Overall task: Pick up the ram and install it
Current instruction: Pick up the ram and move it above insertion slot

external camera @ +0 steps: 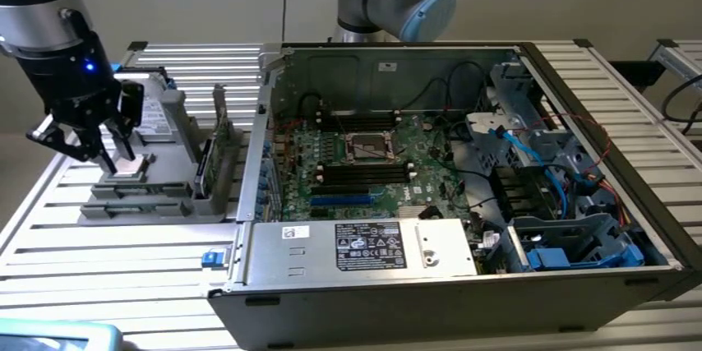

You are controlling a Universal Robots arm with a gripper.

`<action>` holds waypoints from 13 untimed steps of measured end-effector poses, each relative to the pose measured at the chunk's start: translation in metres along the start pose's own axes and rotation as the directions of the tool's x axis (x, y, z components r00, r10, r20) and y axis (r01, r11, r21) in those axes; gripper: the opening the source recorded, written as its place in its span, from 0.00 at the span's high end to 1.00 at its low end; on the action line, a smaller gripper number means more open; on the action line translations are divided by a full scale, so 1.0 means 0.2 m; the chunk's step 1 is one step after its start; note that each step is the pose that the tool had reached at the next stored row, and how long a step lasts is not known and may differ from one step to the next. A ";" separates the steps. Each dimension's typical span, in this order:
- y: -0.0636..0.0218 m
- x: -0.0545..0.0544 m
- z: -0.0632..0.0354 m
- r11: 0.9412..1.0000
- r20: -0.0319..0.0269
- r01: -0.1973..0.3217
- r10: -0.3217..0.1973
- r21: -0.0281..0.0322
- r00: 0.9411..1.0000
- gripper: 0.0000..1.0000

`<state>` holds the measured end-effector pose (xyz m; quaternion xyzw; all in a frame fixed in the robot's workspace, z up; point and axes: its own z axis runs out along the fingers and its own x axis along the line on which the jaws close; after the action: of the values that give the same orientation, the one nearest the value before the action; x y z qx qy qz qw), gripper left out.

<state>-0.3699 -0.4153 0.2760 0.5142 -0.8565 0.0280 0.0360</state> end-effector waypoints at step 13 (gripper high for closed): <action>0.003 0.00 0.000 0.997 0.055 0.077 -0.076 -0.021 0.996 0.64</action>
<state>-0.3703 -0.4151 0.2759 0.5469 -0.8370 0.0028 0.0198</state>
